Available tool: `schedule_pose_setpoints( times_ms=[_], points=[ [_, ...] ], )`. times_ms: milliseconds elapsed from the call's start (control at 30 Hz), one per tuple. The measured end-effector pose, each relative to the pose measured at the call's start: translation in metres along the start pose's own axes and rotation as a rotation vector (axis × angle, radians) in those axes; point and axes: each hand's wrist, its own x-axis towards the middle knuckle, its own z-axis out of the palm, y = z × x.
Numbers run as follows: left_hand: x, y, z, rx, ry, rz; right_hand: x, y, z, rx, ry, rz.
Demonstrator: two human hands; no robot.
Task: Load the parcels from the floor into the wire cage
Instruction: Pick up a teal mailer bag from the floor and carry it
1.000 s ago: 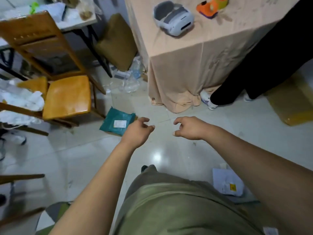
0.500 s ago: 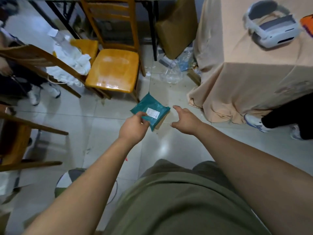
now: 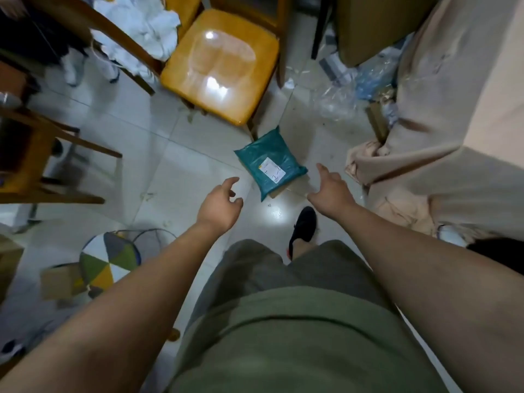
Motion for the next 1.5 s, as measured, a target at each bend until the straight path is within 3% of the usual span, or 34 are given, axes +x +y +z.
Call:
schedule_pose_setpoints(
  times_ms=[233,500,667,833,1067,1233,1500],
  points=[
    [0.116,-0.031,0.048,-0.143,-0.114,-0.153,0.130,0.018,0.033,-0.170,-0.120,-0.017],
    [0.297,-0.074,0.180,-0.277,-0.207,-0.160,0.325,0.044,0.137,-0.427,-0.201,-0.198],
    [0.383,-0.116,0.272,-0.392,-0.193,-0.188,0.432,0.078,0.179,-0.442,-0.207,-0.233],
    [0.433,-0.158,0.340,-0.364,-0.239,-0.158,0.513,0.111,0.208,-0.369,-0.214,-0.228],
    [0.478,-0.171,0.370,-0.559,-0.148,-0.087,0.558,0.113,0.243,-0.210,-0.253,-0.270],
    [0.493,-0.159,0.372,-0.595,-0.099,-0.133,0.566,0.110,0.250,-0.155,-0.222,-0.299],
    [0.457,-0.152,0.342,-0.561,-0.132,-0.171,0.512,0.098,0.243,-0.058,-0.190,-0.237]
  ],
)
